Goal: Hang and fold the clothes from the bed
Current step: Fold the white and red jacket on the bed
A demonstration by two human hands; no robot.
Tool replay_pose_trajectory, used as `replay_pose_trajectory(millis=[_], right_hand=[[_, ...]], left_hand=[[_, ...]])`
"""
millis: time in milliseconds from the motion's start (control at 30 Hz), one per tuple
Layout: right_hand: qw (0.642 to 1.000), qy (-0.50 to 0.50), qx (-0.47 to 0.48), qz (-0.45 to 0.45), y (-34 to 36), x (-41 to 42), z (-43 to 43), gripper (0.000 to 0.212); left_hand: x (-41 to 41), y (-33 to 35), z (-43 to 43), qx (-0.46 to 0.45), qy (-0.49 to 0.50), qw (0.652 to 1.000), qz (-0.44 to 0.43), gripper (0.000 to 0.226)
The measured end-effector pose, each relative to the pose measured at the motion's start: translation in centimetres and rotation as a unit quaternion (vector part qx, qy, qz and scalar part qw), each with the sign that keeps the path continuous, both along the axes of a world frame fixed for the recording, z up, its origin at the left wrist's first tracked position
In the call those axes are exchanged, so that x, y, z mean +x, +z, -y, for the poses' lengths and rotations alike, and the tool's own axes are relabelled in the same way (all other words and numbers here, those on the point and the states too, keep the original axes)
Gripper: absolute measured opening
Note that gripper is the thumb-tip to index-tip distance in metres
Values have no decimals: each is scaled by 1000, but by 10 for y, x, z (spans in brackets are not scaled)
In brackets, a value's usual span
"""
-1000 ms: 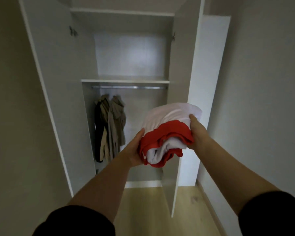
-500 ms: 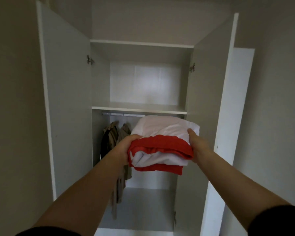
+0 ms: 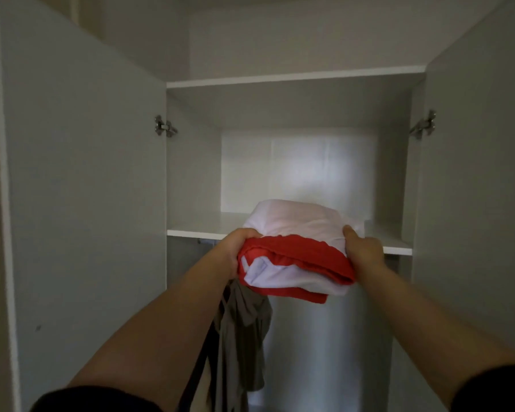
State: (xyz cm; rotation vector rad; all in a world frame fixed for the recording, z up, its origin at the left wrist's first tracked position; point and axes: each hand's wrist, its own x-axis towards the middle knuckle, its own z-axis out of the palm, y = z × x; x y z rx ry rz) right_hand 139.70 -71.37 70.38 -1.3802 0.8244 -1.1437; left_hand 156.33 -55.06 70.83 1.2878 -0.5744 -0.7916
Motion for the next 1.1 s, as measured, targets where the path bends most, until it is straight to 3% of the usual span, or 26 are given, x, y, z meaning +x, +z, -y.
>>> replay_pose_trajectory(millis=[233,567,633,700,733,800,867,933,1000,1067,1100], right_hand=[[1000,10,-1,-27,0,136,77,55],[994,99,17,-42,41,349,165,53],[991,110,-12,-71,42,380,174,58],[974,126,-80,-167,39,405,184,72],[949,127,-133,-256,36,415,187,83],[852,84,-301,-419,30,428,189,92],[774,95,-462,-423,30,441,182,80],[745,192,-503,-394,29,452,171,75],[673,255,-531,-448,21,466,163,85],[596,242,-576,-504,8,481,163,96],[592,228,-584,-506,4,489,167,98]], left_hand=[[129,12,70,19,22,999,25,12],[331,48,143,89,61,992,64,19],[362,47,155,90,78,990,75,18],[392,37,168,118,110,979,126,14],[404,30,173,135,130,968,165,15],[428,19,183,182,149,946,224,29],[440,18,189,208,149,929,266,33],[451,21,197,240,154,912,294,40],[464,19,205,270,195,873,357,50],[477,16,210,281,220,835,418,44],[483,12,211,271,243,823,436,41]])
